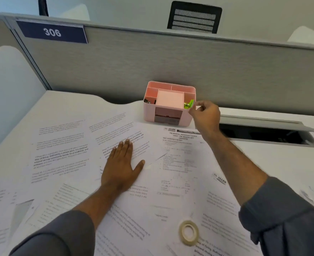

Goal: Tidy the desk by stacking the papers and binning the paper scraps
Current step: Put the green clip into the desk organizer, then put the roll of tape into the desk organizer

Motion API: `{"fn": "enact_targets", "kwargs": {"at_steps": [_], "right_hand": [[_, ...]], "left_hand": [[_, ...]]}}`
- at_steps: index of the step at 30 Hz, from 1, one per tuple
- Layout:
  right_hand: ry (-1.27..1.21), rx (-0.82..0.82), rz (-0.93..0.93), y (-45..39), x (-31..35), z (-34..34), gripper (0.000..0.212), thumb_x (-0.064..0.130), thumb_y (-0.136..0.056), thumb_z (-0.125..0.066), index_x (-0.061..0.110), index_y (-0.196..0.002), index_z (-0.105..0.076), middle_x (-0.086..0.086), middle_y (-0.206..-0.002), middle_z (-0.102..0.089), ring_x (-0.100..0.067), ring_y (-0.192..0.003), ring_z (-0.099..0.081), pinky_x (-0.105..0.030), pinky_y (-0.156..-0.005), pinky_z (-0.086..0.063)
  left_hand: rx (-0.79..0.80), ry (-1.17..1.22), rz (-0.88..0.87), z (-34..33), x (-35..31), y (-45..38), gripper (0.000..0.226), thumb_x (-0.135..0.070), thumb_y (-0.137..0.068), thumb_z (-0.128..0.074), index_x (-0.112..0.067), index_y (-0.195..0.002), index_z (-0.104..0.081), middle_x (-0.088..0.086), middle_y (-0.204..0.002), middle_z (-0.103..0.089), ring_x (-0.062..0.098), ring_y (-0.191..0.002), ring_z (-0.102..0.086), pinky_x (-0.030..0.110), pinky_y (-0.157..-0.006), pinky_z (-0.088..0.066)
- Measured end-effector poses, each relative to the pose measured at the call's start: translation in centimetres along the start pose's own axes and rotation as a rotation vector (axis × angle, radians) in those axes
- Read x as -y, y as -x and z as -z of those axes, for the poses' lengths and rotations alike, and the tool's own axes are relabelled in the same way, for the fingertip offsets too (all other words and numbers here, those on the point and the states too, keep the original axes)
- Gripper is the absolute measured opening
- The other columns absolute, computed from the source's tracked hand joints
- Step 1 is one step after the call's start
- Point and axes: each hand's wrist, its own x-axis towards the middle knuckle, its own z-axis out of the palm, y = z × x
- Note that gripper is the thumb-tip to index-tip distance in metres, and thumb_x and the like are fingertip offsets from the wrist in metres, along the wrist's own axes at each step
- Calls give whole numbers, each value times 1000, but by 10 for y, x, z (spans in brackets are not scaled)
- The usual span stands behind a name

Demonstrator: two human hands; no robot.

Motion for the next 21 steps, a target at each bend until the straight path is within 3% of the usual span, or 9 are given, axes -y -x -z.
{"fn": "enact_targets", "kwargs": {"at_steps": [6,11,14,18,21], "right_hand": [[3,135,11,91,-33,33,21,24,-81,-76,22,-100,-67,2,-86,-65,-12,-76,-60,-25,-69,-52],[63,298,8,156,-56,65,25,27,-81,-77,29,-103,-66,7,-94,-63,-9,-74,-57,-14,-65,-45],[124,487,51,184,-69,88,34,32,-78,-79,32,-109,-65,12,-98,-60,-8,-75,-54,-11,-65,-43],[273,815,127,212,-83,113,57,52,-72,-78,44,-123,-54,27,-111,-49,8,-100,-49,-9,-76,-42],[389,932,191,228,-90,121,76,64,-64,-76,44,-130,-47,30,-115,-41,9,-111,-42,-13,-88,-40]], "left_hand": [[44,-16,3,2,-2,2,86,-70,-95,-11,-16,-160,4,-2,-169,6,13,-155,8,35,-126,1],[59,-13,6,7,-3,2,85,-68,-97,-16,-15,-161,1,0,-169,2,15,-155,4,37,-127,-1],[60,-22,2,7,-2,3,85,-67,-98,-17,-14,-161,0,1,-169,2,16,-155,4,37,-127,-1],[56,-22,-1,8,-4,4,84,-67,-98,-18,-13,-160,-1,2,-169,0,17,-155,2,37,-126,-1],[66,-23,-1,8,-4,5,84,-67,-98,-18,-13,-160,0,2,-169,1,17,-155,2,37,-126,-1]]}}
